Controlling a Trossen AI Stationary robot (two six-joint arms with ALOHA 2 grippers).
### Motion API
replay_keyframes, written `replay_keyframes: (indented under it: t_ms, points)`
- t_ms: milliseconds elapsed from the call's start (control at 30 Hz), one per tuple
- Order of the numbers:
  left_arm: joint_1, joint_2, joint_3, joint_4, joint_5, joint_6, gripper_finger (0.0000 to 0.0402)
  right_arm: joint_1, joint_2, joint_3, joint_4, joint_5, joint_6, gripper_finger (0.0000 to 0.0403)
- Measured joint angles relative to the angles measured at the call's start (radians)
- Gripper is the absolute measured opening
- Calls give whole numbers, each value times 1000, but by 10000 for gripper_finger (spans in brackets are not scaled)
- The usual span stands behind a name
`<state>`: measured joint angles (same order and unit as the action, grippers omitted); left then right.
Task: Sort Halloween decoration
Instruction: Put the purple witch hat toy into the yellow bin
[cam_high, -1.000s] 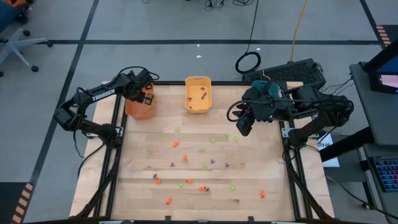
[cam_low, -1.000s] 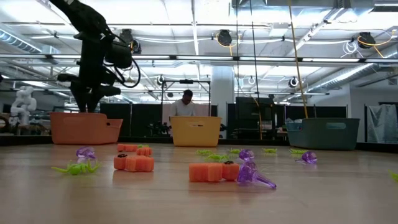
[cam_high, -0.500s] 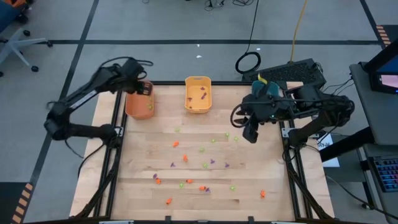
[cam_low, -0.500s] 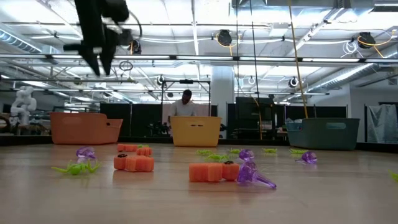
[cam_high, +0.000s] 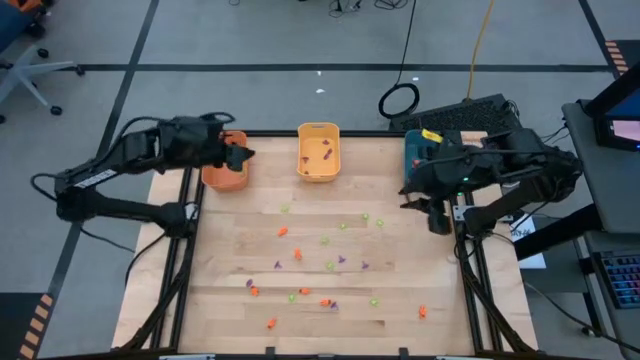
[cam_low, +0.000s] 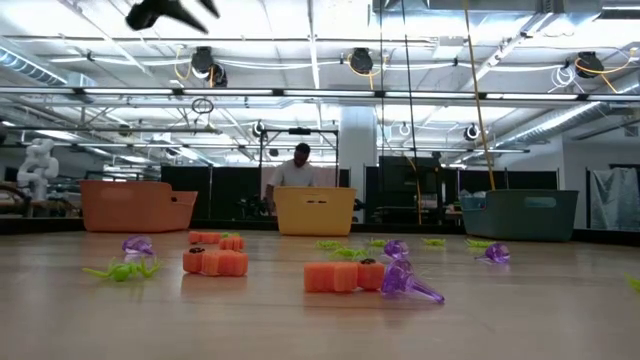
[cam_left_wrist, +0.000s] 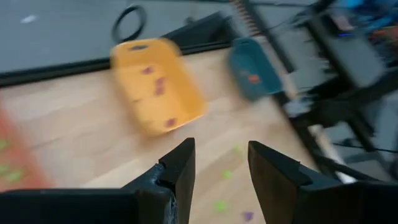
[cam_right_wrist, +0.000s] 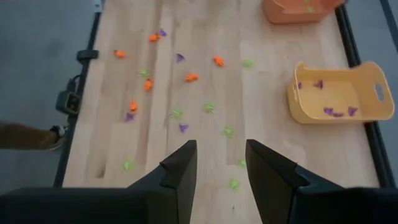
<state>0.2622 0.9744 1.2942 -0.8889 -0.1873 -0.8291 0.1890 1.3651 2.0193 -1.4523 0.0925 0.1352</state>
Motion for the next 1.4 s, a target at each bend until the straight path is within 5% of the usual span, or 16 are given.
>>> replay_keyframes:
  t_ms: [267,533,900,1100,1400]
  points:
    - [-225,94,0,155,-95,31,148,0,-70,-71,16,-16,36,125]
    - [-332,135,0,188,-53,100,148,0,-113,-338,214,-16,291,125]
    - [-395,135,0,156,23,285,148,97,2,-625,395,-19,744,125]
    - [-395,135,-1,81,26,312,148,139,98,-629,438,-46,704,134]
    - [-432,135,-1,-6,21,246,148,147,225,-629,479,-96,420,165]
